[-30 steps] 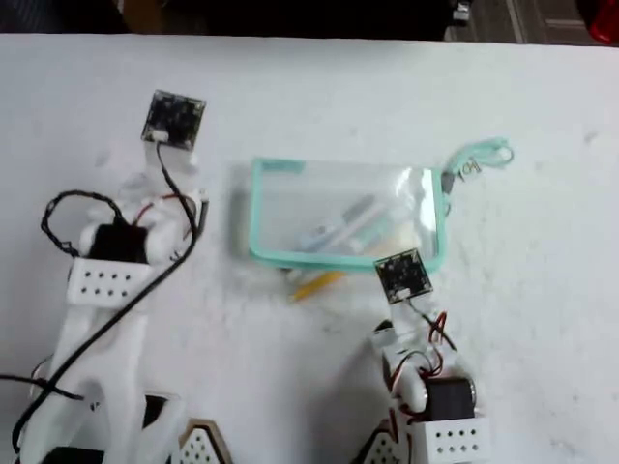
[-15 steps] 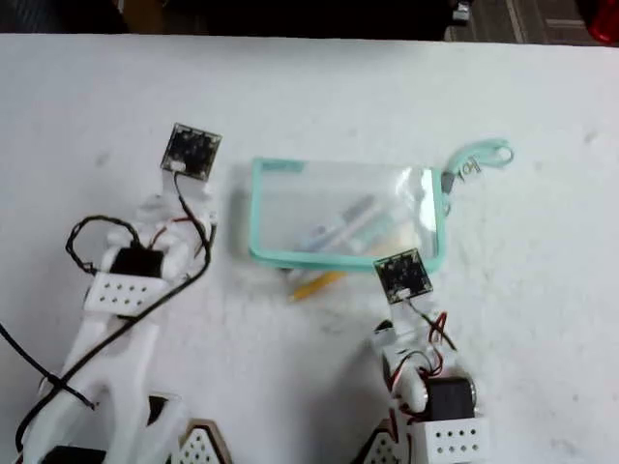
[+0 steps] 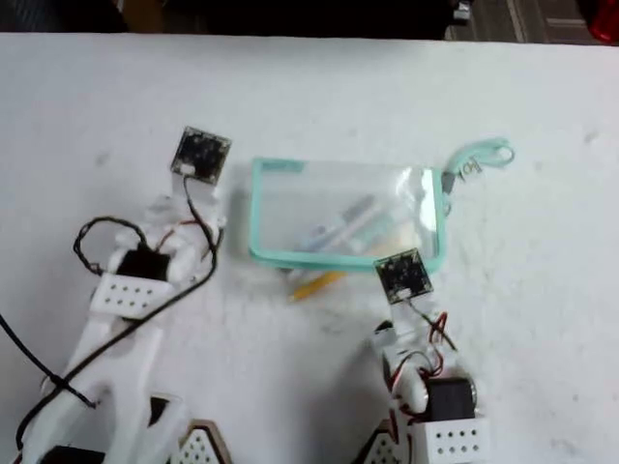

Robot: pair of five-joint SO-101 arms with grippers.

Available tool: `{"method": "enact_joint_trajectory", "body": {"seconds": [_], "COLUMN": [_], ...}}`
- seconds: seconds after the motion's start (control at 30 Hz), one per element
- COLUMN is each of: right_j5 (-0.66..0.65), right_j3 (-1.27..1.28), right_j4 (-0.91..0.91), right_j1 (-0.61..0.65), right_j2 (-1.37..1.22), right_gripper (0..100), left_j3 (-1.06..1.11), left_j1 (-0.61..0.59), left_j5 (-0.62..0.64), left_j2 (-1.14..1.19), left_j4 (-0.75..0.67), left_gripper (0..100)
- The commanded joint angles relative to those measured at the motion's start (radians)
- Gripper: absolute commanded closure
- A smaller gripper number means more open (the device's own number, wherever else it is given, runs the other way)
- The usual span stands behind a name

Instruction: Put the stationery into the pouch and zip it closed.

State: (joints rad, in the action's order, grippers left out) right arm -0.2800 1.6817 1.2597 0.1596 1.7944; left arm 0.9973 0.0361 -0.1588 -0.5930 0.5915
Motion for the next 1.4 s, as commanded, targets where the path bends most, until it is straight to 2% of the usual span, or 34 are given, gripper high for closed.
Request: {"method": "enact_joint_trajectory", "body": {"seconds": [0.0,0.37,0.47,0.67,0.87,1.2,1.37], "right_j5": [-0.008,-0.008,-0.002,-0.008,-0.009,-0.009,-0.009], "right_j3": [0.009,0.009,0.009,0.009,0.009,0.008,0.008], "right_j4": [0.007,-0.004,-0.119,-0.467,-0.667,-0.700,-0.730], "right_j1": [0.005,0.007,-0.001,0.005,0.002,-0.033,-0.143], "right_j2": [0.002,0.002,0.002,0.001,0.002,0.004,0.004], "right_gripper": [98.1,98.1,98.1,98.1,98.0,97.8,86.5], "left_j3": [-0.006,-0.008,-0.008,-0.008,-0.006,-0.006,-0.006], "left_j1": [0.018,0.018,0.018,0.018,0.018,0.018,0.018], "left_j5": [-0.011,-0.005,-0.005,-0.005,-0.005,-0.006,-0.006], "left_j2": [0.002,-0.005,-0.005,-0.005,0.001,-0.005,-0.005], "left_j4": [-0.025,-0.025,-0.025,-0.023,-0.023,-0.025,-0.025], "left_gripper": [98,98,98,98,98,98,98]}}
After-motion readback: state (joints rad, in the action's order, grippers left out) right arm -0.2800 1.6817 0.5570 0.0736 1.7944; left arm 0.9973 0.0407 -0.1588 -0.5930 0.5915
